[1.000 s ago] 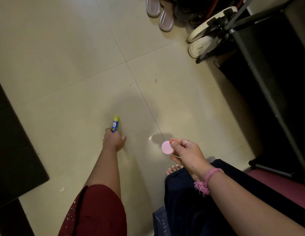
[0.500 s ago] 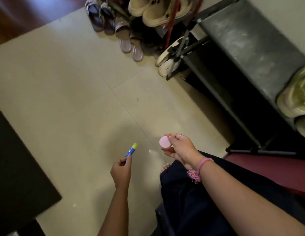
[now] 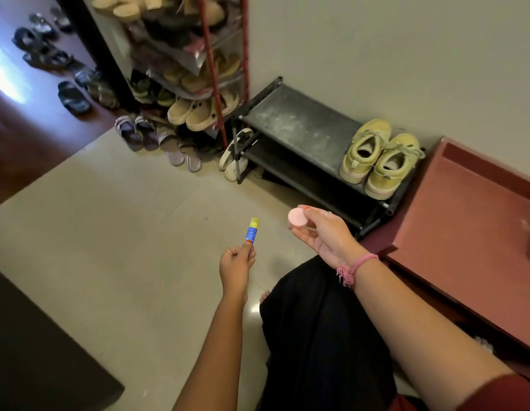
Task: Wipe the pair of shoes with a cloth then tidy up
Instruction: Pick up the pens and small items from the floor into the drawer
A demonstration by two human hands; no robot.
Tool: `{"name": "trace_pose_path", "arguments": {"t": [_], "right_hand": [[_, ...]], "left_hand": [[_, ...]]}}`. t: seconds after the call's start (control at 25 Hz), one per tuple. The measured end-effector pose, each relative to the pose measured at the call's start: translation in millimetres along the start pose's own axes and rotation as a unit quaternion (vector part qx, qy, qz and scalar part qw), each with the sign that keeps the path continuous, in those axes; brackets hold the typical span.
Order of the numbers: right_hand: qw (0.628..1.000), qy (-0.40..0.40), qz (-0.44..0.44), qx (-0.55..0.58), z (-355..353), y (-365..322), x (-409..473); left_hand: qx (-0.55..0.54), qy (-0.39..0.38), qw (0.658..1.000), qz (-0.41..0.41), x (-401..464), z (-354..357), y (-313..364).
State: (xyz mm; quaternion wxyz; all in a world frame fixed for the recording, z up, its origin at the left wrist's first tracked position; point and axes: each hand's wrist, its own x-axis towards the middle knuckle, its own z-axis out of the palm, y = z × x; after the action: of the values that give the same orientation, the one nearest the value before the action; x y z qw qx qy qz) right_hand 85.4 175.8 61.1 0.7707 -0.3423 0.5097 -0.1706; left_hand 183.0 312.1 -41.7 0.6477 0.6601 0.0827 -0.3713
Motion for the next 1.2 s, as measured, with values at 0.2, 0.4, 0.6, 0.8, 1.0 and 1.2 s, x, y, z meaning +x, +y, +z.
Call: {"name": "trace_pose_path", "arguments": {"t": [0.2, 0.4, 0.6, 0.8, 1.0, 1.2], "right_hand": [[0.997, 0.034, -0.044, 0.053, -60, -33, -45], [0.992, 0.063, -0.062, 0.087, -117, -38, -86], [0.983, 0.093, -0.071, 0.144, -181, -21, -109], [0.977, 0.128, -0.051, 0.163, -237, 7, -119], [0.974, 0.186, -0.040, 0.120, -298, 39, -115], [0.968, 0.247, 0.008, -0.030, -346, 71, -100]], "left_hand": [[0.000, -0.101, 0.995, -0.003, -61, 51, 34], [0.001, -0.197, 0.979, -0.047, -120, 100, 42], [0.032, -0.280, 0.953, -0.110, -158, 149, 16], [0.131, -0.319, 0.924, -0.165, -178, 188, -29], [0.280, -0.336, 0.878, -0.195, -179, 209, -85], [0.580, -0.316, 0.747, -0.075, -160, 228, -136]]}}
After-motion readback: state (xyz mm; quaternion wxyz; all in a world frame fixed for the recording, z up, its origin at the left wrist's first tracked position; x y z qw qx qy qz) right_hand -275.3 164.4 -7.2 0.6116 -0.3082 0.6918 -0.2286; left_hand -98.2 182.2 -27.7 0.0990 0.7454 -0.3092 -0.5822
